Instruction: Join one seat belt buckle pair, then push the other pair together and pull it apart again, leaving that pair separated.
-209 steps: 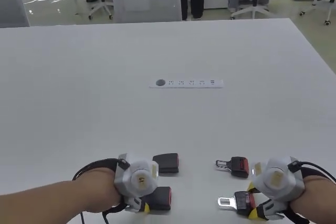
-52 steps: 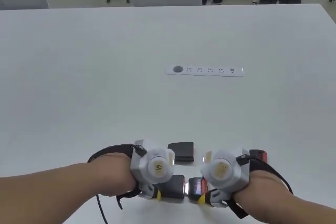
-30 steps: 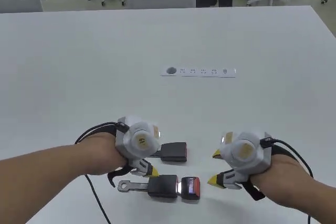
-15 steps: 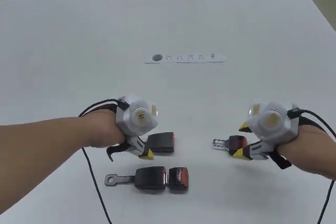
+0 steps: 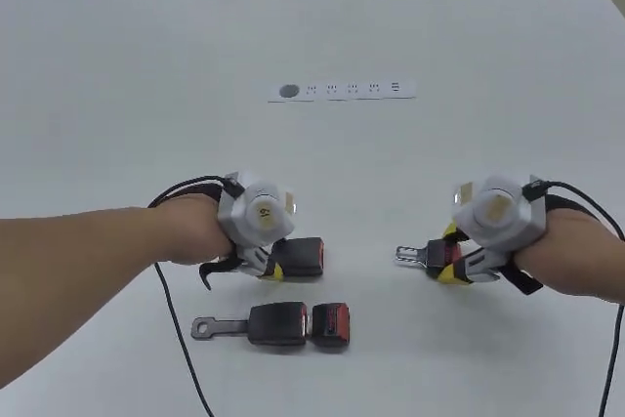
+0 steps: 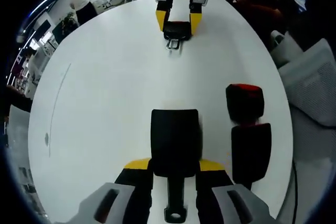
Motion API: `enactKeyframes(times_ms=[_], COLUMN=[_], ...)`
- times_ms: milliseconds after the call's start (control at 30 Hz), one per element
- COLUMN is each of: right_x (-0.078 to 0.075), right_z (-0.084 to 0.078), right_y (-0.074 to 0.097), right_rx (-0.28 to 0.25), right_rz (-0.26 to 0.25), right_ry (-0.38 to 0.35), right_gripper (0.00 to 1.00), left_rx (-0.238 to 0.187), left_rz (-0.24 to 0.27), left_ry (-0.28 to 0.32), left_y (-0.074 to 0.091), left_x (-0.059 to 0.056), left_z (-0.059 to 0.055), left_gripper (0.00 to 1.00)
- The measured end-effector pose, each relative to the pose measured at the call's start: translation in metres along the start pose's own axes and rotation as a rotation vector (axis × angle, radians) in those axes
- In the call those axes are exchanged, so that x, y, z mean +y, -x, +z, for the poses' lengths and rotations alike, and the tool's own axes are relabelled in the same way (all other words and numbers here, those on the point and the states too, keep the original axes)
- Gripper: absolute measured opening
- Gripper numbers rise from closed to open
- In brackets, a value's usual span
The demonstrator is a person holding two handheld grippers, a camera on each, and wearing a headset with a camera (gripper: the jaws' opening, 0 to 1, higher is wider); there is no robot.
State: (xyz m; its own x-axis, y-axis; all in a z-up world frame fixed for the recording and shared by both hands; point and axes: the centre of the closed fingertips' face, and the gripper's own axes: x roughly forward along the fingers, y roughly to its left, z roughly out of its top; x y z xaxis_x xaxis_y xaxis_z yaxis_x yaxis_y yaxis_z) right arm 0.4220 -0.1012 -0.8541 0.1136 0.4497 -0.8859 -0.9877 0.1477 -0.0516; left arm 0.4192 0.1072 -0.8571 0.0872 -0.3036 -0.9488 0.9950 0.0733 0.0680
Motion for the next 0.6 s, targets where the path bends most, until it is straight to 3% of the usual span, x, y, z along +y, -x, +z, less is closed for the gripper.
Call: enactKeyframes(times_ms=[433, 600], right_x=[0.0009, 0.0015], right_z=[-0.0016, 0.0006], right_y=[-0.0002, -0.0006], right_rx=[-0.02, 0.0], right_rz=[0.039, 0.042], right_ry=[-0.004, 0.007], right_gripper=[0.31, 0.32], left_rx=[0.026, 0.025], left_rz=[-0.019, -0.012], left_ry=[-0.037, -0.031], left_y=[-0.0006, -0.0009], left_x=[-0.0011, -0.0012], left_z=[0.0, -0.0005], left_gripper=[0.31, 0.31])
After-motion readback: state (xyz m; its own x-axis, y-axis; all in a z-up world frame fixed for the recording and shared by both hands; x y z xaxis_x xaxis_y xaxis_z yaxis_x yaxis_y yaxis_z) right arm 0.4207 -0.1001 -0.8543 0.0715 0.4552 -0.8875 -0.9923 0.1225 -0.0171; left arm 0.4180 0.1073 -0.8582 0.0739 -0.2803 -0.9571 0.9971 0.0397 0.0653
